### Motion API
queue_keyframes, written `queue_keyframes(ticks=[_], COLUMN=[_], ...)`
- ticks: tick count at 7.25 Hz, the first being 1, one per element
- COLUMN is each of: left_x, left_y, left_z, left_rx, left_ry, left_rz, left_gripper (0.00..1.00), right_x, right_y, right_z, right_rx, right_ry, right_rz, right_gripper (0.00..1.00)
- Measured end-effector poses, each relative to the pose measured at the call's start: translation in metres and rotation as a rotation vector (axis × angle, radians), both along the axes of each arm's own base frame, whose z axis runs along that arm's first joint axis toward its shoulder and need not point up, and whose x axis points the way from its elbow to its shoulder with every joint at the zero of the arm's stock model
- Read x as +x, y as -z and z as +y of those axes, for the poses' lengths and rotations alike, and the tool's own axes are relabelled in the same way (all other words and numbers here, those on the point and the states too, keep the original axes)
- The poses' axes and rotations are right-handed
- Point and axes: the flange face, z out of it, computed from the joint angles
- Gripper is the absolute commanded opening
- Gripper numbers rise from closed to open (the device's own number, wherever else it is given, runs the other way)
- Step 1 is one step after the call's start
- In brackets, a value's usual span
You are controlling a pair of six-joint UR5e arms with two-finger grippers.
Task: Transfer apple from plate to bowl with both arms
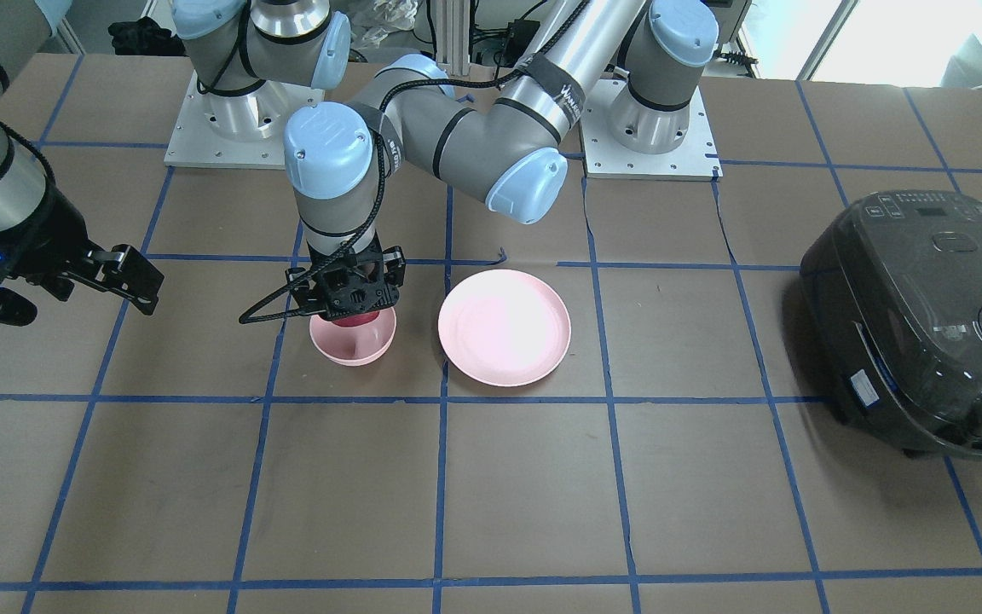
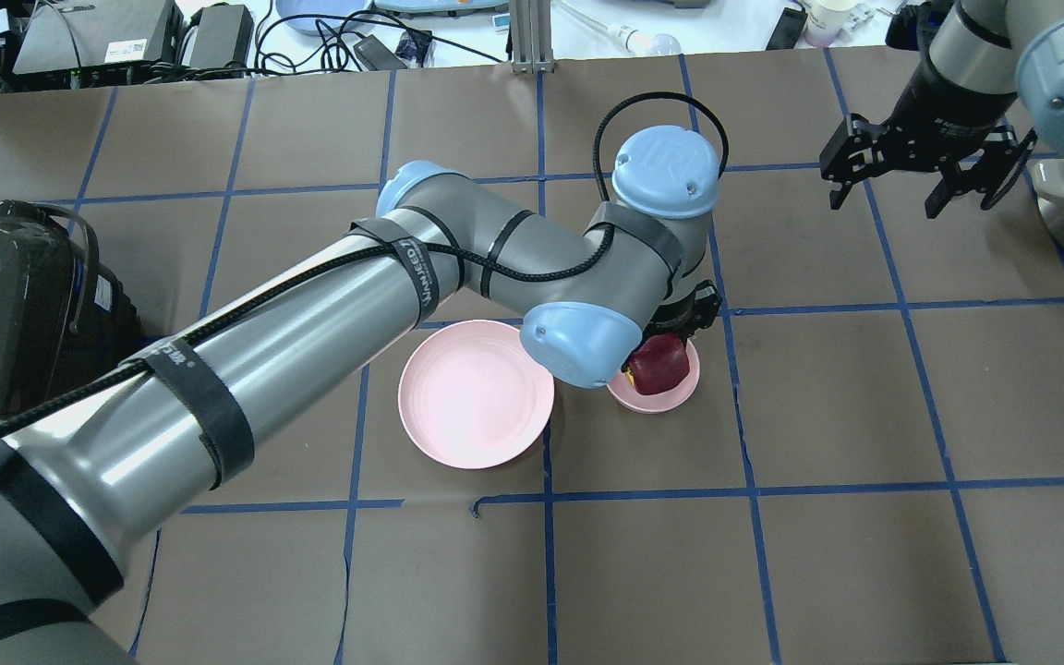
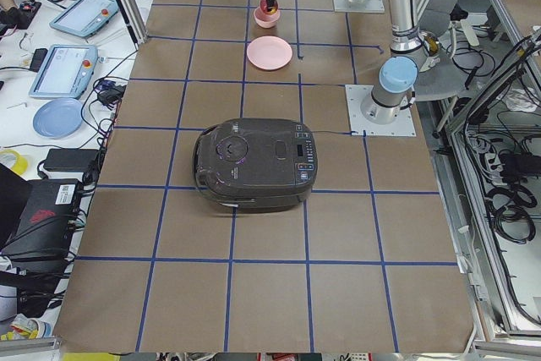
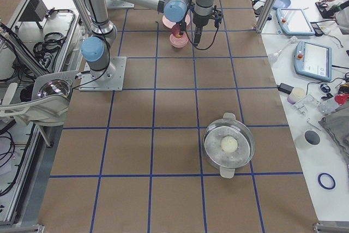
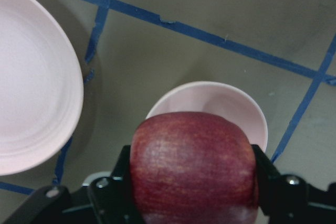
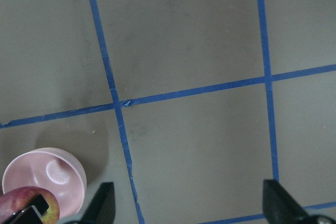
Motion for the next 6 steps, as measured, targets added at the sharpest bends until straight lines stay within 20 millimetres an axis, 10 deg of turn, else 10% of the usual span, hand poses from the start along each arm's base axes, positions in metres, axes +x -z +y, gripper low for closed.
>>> queue_keyframes(ticks=[3, 4, 5, 6], left_x=[-0.008, -0.008, -0.008, -0.008], left_y=[0.026, 0.029, 0.030, 0.028], left_z=[0.002, 0.002, 0.001, 0.001], left_rx=[0.015, 0.016, 0.015, 0.010], left_ry=[0.016, 0.018, 0.019, 0.025], left_rz=[-0.017, -0.018, -0.018, -0.018], left_gripper=[0.00, 0.29, 0.99, 1.00], right_x=[0.001, 0.001, 0.001, 0.002], right_y=[-0.014, -0.021, -0.026, -0.030], right_z=[-0.002, -0.004, -0.005, -0.005], right_rx=[-0.028, -0.041, -0.051, -0.058], right_ry=[0.004, 0.004, 0.004, 0.003], right_rz=[-0.003, -0.001, -0.003, -0.004], right_gripper=[1.00, 1.00, 1.00, 1.00])
